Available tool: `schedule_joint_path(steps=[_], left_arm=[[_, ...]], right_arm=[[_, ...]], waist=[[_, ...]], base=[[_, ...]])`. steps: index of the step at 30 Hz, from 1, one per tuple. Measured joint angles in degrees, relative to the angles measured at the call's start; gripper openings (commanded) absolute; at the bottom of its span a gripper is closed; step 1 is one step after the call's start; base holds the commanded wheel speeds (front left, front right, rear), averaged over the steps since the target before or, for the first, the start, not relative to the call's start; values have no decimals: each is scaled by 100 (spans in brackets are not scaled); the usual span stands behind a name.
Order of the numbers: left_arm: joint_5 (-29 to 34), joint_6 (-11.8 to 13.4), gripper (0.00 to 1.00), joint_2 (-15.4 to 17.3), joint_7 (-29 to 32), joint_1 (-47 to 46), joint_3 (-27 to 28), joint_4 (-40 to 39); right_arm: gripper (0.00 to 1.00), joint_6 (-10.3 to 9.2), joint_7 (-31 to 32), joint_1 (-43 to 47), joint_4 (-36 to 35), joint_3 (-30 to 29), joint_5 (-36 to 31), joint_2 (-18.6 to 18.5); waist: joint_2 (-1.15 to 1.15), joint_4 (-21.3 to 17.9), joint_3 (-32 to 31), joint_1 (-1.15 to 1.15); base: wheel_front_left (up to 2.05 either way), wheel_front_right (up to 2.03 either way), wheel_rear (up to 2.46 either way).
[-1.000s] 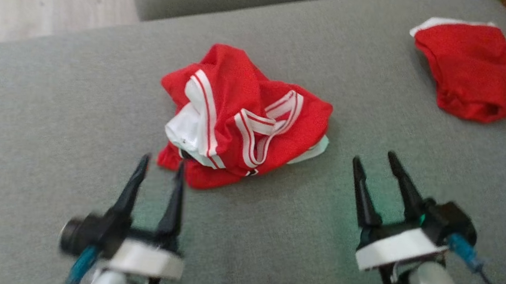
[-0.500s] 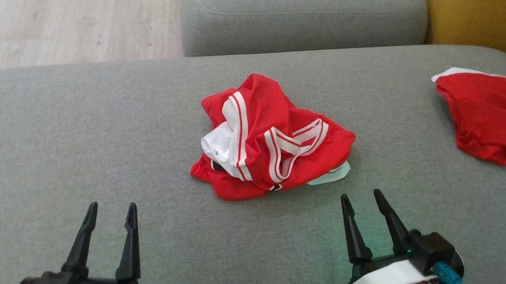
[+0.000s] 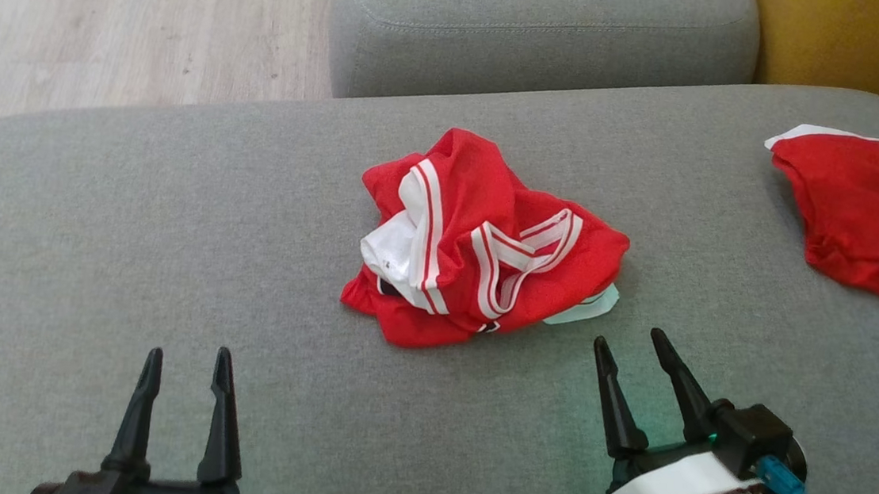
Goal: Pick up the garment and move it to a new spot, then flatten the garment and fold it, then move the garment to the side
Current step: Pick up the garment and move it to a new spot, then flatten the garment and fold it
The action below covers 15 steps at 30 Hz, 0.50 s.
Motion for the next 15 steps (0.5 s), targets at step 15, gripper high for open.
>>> schedule_joint_path(steps=[15], left_arm=[[1,-1,100,-1,0,0,2,83]], right_arm=[[100,0,0,0,-5,2,34,1]], waist=[[0,3,-2,0]], base=[[0,0,0]])
